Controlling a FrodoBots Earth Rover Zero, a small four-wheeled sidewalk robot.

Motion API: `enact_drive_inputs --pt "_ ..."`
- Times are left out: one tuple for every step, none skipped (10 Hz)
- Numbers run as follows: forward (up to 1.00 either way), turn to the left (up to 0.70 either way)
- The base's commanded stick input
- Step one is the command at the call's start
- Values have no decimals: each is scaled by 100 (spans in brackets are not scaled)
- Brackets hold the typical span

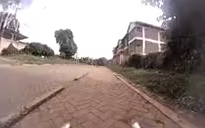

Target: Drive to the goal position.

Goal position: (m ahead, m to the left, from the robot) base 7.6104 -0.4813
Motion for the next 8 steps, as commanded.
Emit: enact_drive_inputs --pt "50 0" --pt "50 0" --pt "50 0" --pt "50 0" --pt "50 0" --pt "50 0" --pt "50 0" --pt "50 0"
